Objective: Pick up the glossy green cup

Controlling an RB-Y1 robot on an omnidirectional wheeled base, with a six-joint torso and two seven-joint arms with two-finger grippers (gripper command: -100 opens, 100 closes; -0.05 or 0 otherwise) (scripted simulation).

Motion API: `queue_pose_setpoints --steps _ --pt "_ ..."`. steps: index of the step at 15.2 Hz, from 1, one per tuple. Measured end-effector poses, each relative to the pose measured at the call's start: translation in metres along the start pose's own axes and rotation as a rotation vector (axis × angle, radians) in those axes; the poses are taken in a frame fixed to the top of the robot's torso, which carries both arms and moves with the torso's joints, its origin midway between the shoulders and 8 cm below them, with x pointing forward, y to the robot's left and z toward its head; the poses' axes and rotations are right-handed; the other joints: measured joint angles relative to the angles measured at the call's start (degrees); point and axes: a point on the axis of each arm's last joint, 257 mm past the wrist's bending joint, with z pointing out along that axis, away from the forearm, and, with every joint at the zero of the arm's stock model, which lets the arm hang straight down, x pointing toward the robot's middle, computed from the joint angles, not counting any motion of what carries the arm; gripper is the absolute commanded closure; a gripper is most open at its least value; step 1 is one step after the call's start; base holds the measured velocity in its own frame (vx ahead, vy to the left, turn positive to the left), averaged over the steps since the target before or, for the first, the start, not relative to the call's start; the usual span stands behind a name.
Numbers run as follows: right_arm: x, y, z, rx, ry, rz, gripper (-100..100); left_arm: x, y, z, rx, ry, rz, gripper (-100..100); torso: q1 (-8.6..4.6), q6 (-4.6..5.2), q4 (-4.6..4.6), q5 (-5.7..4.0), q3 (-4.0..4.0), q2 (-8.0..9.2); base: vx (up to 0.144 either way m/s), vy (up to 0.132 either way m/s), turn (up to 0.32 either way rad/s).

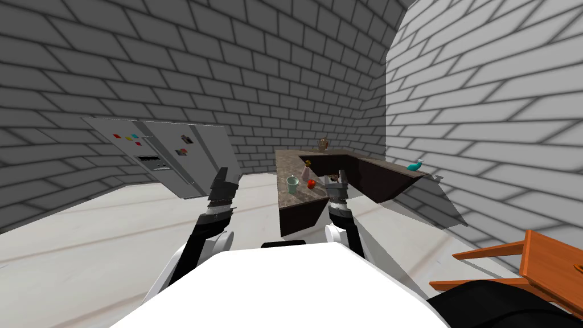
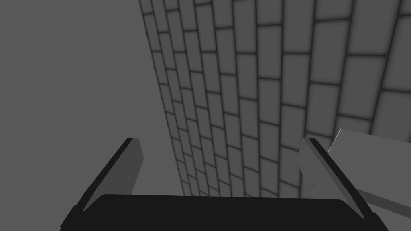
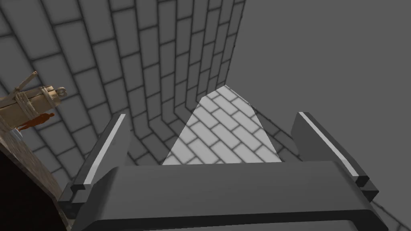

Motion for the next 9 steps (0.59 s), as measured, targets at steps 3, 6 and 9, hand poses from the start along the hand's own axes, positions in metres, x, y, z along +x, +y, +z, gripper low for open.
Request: queue_pose_setpoints --steps 3,6,9 --pt "0.005 -0.008 -0.004 0.024 0.05 -0.03 -100 0.0 0.0 0.0 0.0 0.0 0.0 0 0.18 0.0 0.0 0.04 0.01 0.03 -0.009 0.058 -0.016" --pt "0.009 -0.018 -0.008 0.054 0.105 -0.067 -100 0.0 0.0 0.0 0.0 0.0 0.0 0 0.26 0.0 0.01 0.06 0.04 0.07 -0.017 0.067 -0.017" --pt "0.013 -0.031 -0.013 0.089 0.16 -0.107 -100 0.0 0.0 0.0 0.0 0.0 0.0 0 0.31 0.0 0.01 0.07 0.04 0.07 -0.019 0.082 -0.029"
